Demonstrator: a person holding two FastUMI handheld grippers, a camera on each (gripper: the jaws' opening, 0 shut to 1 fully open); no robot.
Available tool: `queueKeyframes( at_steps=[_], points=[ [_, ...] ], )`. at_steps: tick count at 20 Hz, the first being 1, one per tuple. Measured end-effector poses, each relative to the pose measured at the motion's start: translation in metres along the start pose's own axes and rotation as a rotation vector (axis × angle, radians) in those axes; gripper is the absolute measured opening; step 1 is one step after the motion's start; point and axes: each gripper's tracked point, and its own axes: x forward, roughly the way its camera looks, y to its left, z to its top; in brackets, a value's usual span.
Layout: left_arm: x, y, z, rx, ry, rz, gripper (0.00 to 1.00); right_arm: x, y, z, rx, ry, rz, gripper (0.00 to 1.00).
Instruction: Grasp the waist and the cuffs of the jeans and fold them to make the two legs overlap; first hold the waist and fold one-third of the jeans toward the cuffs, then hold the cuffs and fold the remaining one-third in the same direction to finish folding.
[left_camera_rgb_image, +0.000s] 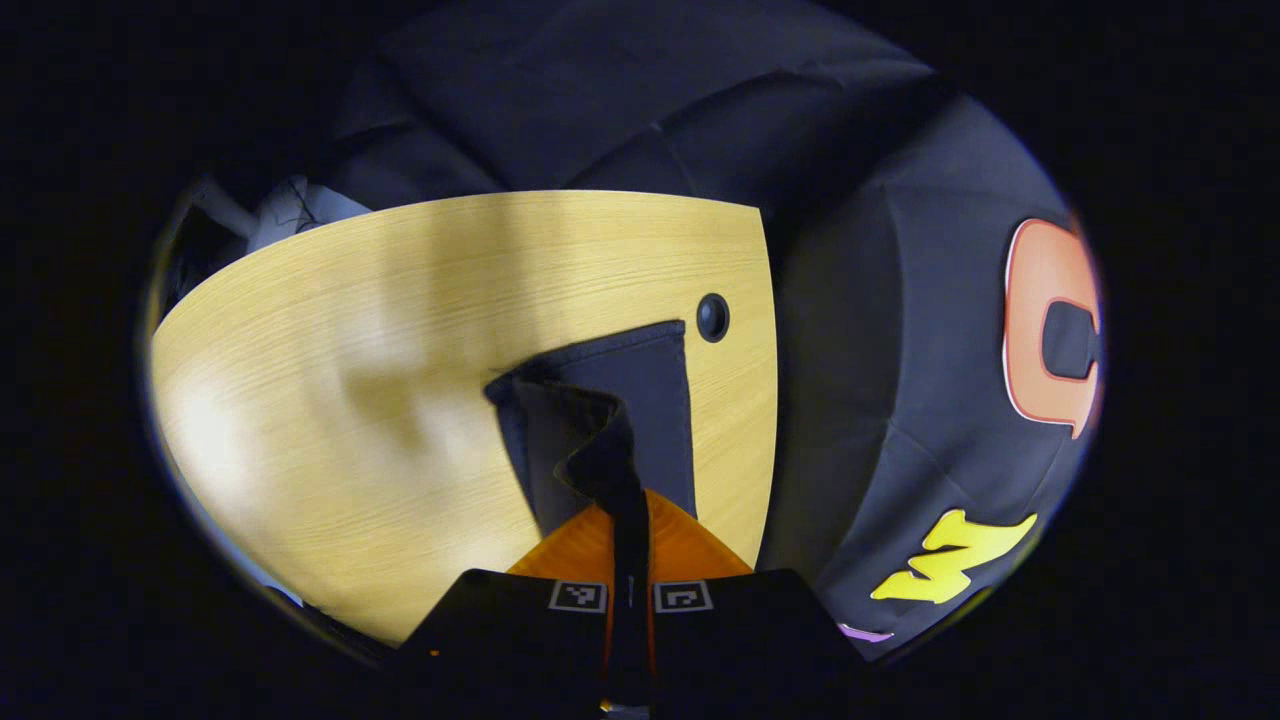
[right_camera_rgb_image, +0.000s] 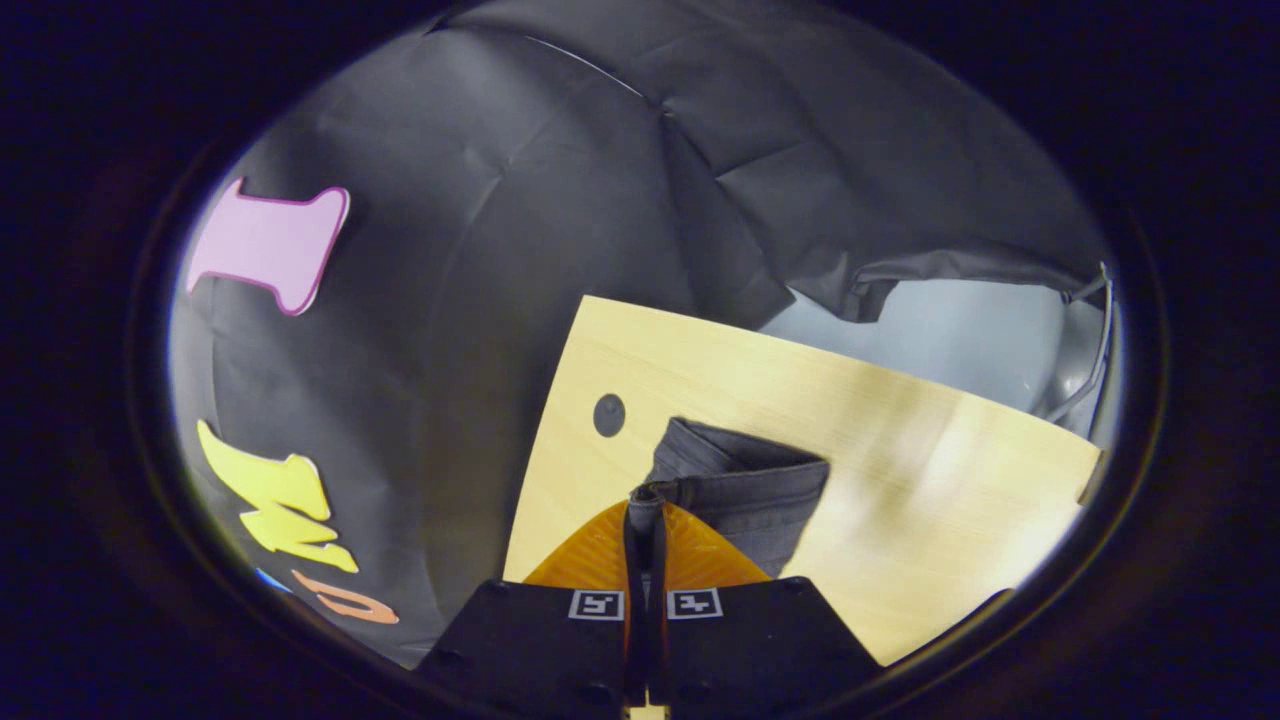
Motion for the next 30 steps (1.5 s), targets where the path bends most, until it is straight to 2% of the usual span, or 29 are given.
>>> queueKeyframes(
  at_steps=[2, 5, 7, 8, 11, 13, 14, 15, 17, 18, 19, 20, 21, 22, 23, 24, 26, 27, 28, 29, 30],
  points=[
    [0.023, -0.005, 0.008, 0.069, 0.024, 0.015, 0.04, 0.023, 0.001, 0.004, -0.011, -0.001, -0.007, 0.01],
    [0.051, -0.032, 0.025, 0.091, 0.037, -0.033, 0.04, 0.056, 0.005, 0.013, -0.003, 0.000, -0.015, 0.01],
    [0.071, -0.034, 0.035, 0.132, 0.029, -0.033, 0.03, 0.080, 0.006, 0.014, -0.004, 0.004, -0.017, 0.01],
    [0.080, -0.028, 0.035, 0.148, 0.042, -0.009, 0.03, 0.091, 0.004, 0.013, -0.008, 0.008, -0.022, 0.00],
    [0.103, -0.009, 0.041, 0.104, 0.038, 0.059, 0.04, 0.114, -0.001, 0.012, 0.003, 0.003, -0.043, 0.01],
    [0.106, -0.003, 0.043, 0.093, 0.026, 0.080, 0.05, 0.119, -0.001, 0.013, 0.015, 0.001, -0.028, 0.02],
    [0.105, -0.001, 0.045, 0.102, 0.019, 0.100, 0.10, 0.119, -0.002, 0.012, 0.015, 0.000, -0.031, 0.11],
    [0.104, 0.004, 0.046, 0.120, 0.014, 0.129, 0.12, 0.119, -0.001, 0.013, 0.014, -0.002, -0.025, 0.12],
    [0.101, -0.007, 0.044, 0.135, 0.009, 0.099, 0.50, 0.118, 0.003, 0.012, 0.014, -0.006, -0.008, 0.21],
    [0.099, -0.011, 0.042, 0.146, 0.006, 0.094, 0.69, 0.116, 0.006, 0.012, 0.014, -0.008, 0.004, 0.19],
    [0.097, -0.015, 0.040, 0.154, 0.005, 0.083, 0.86, 0.114, 0.011, 0.010, 0.008, -0.012, 0.015, 0.25],
    [0.093, -0.020, 0.039, 0.162, -0.002, 0.073, 0.94, 0.112, 0.015, 0.011, -0.012, -0.024, 0.026, 0.43],
    [0.087, -0.026, 0.036, 0.175, -0.008, 0.063, 0.84, 0.105, 0.017, 0.009, -0.044, -0.034, 0.032, 0.62],
    [0.079, -0.032, 0.033, 0.195, -0.012, 0.053, 0.84, 0.099, 0.018, 0.008, -0.085, -0.042, 0.036, 0.80],
    [0.073, -0.038, 0.030, 0.218, -0.023, 0.047, 0.85, 0.094, 0.018, 0.006, -0.129, -0.043, 0.026, 0.75],
    [0.064, -0.046, 0.027, 0.245, -0.036, 0.040, 0.85, 0.088, 0.020, 0.004, -0.174, -0.047, 0.020, 0.83],
    [0.040, -0.061, 0.017, 0.356, -0.075, 0.029, 0.85, 0.070, 0.022, 0.002, -0.280, -0.071, 0.006, 0.83],
    [0.026, -0.065, 0.010, 0.437, -0.103, 0.034, 0.85, 0.059, 0.023, 0.000, -0.342, -0.088, -0.002, 0.75],
    [0.010, -0.072, 0.002, 0.528, -0.136, 0.032, 0.97, 0.045, 0.024, -0.001, -0.416, -0.111, -0.010, 0.83],
    [-0.008, -0.082, -0.009, 0.626, -0.177, 0.012, 0.98, 0.028, 0.024, -0.004, -0.504, -0.139, -0.014, 0.92],
    [-0.028, -0.092, -0.021, 0.727, -0.238, -0.012, 0.85, 0.008, 0.025, -0.007, -0.599, -0.177, -0.021, 0.74]
  ],
)
